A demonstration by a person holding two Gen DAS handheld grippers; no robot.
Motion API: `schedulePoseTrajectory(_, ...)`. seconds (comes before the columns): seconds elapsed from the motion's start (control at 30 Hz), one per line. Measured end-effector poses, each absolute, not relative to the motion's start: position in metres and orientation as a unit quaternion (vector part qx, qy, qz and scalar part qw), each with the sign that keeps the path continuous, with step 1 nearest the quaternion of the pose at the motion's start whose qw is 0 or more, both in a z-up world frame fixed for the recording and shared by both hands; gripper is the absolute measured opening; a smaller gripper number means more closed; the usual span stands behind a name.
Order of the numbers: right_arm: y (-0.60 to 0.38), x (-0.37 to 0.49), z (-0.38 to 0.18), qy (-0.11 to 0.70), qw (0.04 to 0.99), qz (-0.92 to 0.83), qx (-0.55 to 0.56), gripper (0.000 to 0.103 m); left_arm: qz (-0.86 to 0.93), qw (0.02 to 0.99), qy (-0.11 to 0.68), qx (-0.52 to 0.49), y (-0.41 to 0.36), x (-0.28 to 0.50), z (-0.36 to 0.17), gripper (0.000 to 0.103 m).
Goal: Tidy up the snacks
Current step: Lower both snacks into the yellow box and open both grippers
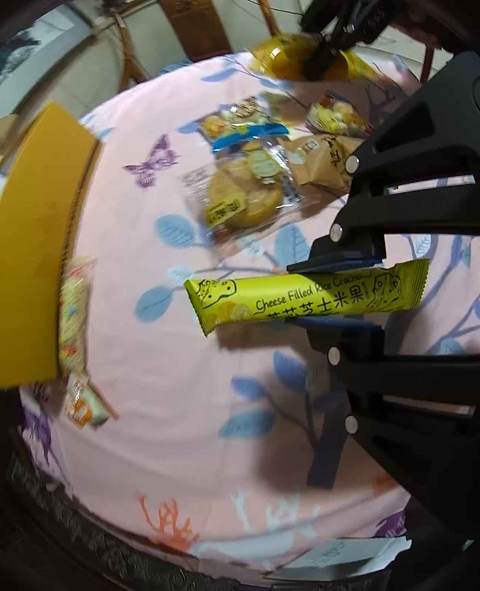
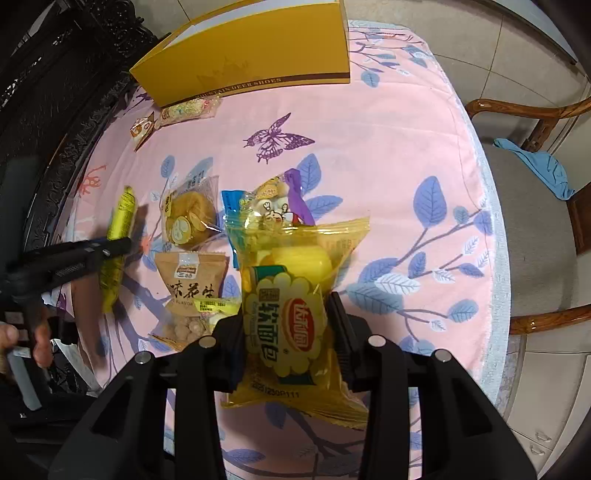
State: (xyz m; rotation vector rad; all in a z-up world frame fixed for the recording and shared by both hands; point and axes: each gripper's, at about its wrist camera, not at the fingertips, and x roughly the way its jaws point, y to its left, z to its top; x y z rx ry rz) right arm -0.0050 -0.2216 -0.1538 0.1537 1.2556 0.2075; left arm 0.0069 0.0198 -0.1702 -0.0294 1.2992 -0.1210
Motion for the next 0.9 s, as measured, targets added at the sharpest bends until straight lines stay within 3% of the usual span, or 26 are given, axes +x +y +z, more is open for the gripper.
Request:
schedulePoseTrajectory(0.3,-0.194,0.036,-0.131,0.572,0.807,0.133,0.060,0.040,-0.064,0.833,0.549,-0.005,0.009,0.037,-0.101,0.021)
schedulePoseTrajectory(0.63,-0.162,0.188,-0.037,0.480,0.861,0.148,0.075,0.040,-0.051,0.868,0.493,-0.017,-0.018,0.176,-0.033,0.021)
schedulePoseTrajectory(0.9,-0.165,0.254,-0.007,0.453,0.879,0.130,0.069,0.040,-0.048,0.877,0.477,-0.023,-0.017,0.255,-0.004,0.021)
